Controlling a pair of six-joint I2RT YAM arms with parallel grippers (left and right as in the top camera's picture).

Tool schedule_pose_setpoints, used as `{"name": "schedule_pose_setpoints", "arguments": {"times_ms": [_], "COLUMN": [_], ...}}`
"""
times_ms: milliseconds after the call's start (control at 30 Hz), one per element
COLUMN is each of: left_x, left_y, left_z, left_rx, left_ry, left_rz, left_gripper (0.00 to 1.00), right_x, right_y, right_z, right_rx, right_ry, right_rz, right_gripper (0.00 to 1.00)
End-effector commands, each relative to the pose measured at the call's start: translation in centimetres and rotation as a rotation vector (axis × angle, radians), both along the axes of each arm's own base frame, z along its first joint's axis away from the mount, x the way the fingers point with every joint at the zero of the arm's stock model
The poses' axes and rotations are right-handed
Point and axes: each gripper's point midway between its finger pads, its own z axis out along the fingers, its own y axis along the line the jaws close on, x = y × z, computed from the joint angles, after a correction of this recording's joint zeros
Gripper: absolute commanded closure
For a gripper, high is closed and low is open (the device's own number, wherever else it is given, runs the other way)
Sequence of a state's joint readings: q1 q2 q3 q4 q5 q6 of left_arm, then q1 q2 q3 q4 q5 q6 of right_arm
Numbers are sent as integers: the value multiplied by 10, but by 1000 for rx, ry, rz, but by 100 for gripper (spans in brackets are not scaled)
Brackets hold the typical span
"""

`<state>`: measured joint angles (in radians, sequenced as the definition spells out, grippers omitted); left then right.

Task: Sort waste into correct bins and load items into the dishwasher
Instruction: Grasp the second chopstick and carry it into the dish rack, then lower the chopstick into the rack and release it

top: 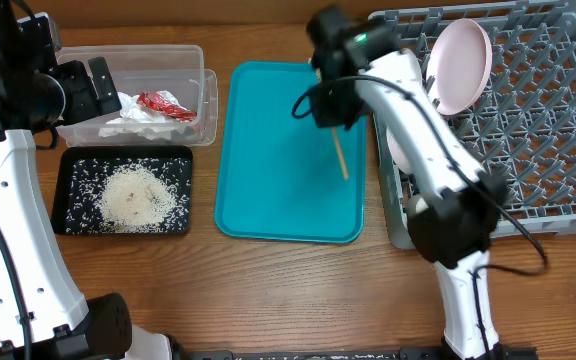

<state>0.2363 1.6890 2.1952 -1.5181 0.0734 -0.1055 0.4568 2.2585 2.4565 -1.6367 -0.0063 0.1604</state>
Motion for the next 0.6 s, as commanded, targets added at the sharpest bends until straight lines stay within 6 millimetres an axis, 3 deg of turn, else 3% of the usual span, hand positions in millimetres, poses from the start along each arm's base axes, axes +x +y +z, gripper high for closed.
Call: {"name": "schedule_pose_setpoints", "arguments": {"times_ms": [0, 200, 333, 467, 567], "left_x": [2, 2, 2, 2, 2], "left_y": [1, 1, 1, 1, 1], "left_z": [-2, -2, -2, -2, -2], "left_rx": [5, 5, 5, 5, 5], "left_ry": [3, 3, 3, 3, 3], "left_rz": [2, 2, 2, 2, 2], "left_gripper": [0, 0, 0, 0, 0], "right_x": [-6, -14, -25, -38, -44], "right_y": [-31, -69, -98, -133, -161], "right_z": [83, 131, 145, 137, 106], "right_rx": [5, 35, 24, -17, -96], "right_ry": [-194, -301, -327, -283, -189], "right_rz": [-41, -114, -160, -219, -276], "right_gripper": [96, 96, 96, 96, 96]}}
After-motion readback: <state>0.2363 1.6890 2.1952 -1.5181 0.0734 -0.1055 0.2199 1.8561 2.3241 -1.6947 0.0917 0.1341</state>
